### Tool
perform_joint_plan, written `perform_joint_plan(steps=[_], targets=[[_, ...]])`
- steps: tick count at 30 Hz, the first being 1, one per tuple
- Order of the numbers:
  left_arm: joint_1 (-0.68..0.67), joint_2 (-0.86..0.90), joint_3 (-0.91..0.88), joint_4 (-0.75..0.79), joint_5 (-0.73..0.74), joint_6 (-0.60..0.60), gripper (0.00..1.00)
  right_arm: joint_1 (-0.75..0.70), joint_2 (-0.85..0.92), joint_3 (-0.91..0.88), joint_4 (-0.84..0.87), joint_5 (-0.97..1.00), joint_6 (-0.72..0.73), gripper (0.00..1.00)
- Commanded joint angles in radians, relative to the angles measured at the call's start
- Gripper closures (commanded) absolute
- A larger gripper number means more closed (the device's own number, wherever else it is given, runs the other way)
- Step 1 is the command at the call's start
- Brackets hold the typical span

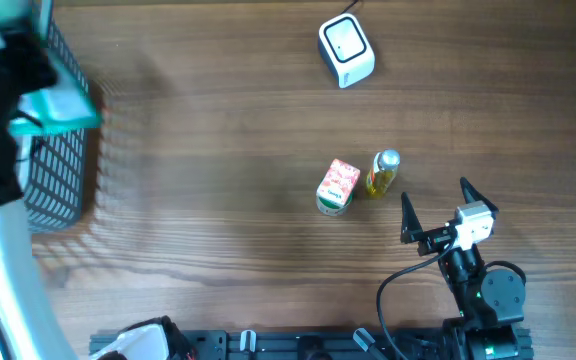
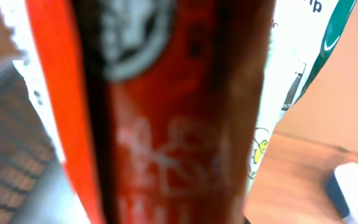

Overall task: Scan the item barcode
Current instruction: 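Carry the green packet out and lower it beside the tissue pack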

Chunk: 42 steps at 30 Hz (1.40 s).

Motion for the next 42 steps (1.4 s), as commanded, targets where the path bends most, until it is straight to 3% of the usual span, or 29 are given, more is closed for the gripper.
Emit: perform_joint_plan(steps=[1, 7, 10, 20, 24, 35, 42], targets=[[-0.124, 0.012, 0.010, -0.084, 0.013, -0.105, 0.96, -0.003, -0.002, -0.001, 0.003, -0.001, -0.005, 0.00], [-0.306, 0.129, 0.008, -0.275, 0.013, -0.246, 0.96, -0.003, -0.002, -0.001, 0.003, -0.002, -0.005, 0.00], [-0.377, 0.203, -0.016, -0.300, 0.013, -0.269, 0.96, -0.003, -0.002, -0.001, 0.003, -0.001, -0.005, 0.00], [-0.524, 0.304, -0.362, -0.029, -0.008, -0.478, 0.96, -0.003, -0.002, -0.001, 0.003, -0.002, -0.005, 0.00], [-0.582, 0.304, -0.505, 0.093, -0.111, -0.524, 0.96, -0.003, -0.002, -0.001, 0.003, -0.001, -0.005, 0.00], [-0.690, 0.304, -0.791, 0.389, -0.146, -0.583, 0.96, -0.003, -0.002, -0.001, 0.003, -0.001, -0.005, 0.00], [-0.723, 0.304, -0.831, 0.435, -0.146, -0.583, 0.96, -0.003, -0.002, -0.001, 0.003, -0.001, -0.005, 0.00]])
